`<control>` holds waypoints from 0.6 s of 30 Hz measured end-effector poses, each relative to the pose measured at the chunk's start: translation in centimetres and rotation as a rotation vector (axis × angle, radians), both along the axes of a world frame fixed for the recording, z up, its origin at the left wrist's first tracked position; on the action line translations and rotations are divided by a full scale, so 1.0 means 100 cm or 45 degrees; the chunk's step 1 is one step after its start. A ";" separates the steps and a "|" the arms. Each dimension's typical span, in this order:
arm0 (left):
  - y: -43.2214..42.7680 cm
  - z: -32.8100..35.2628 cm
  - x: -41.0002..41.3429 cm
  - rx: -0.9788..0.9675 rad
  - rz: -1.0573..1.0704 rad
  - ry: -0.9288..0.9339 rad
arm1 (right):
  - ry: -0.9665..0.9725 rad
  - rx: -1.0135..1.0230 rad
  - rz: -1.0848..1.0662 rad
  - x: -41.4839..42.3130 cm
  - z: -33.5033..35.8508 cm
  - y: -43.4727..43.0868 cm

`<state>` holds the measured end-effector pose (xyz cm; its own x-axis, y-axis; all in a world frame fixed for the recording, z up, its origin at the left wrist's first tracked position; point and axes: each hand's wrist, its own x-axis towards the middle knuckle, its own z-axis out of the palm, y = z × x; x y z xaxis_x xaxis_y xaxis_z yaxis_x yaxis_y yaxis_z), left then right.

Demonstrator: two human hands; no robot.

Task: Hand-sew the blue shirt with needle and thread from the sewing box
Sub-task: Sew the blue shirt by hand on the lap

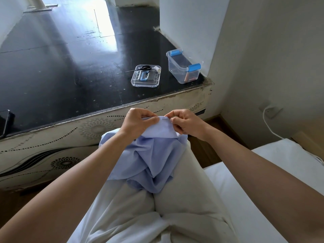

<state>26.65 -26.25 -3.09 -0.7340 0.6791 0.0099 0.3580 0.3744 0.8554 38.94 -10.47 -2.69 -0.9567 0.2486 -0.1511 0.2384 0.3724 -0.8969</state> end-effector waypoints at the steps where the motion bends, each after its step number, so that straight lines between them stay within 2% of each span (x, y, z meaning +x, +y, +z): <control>1: 0.000 0.000 0.000 -0.007 0.009 -0.006 | -0.003 0.003 -0.005 0.001 0.000 0.000; 13: -0.003 0.002 0.002 -0.023 0.005 -0.157 | -0.023 -0.180 -0.017 0.007 0.003 -0.002; 18: -0.006 0.000 0.003 0.027 -0.014 -0.293 | 0.008 -0.277 0.022 0.006 -0.003 0.002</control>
<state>26.97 -26.86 -3.07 -0.7114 0.6882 -0.1421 0.1567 0.3524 0.9226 39.53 -10.29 -2.98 -0.9616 0.1944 -0.1936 0.2280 0.1735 -0.9581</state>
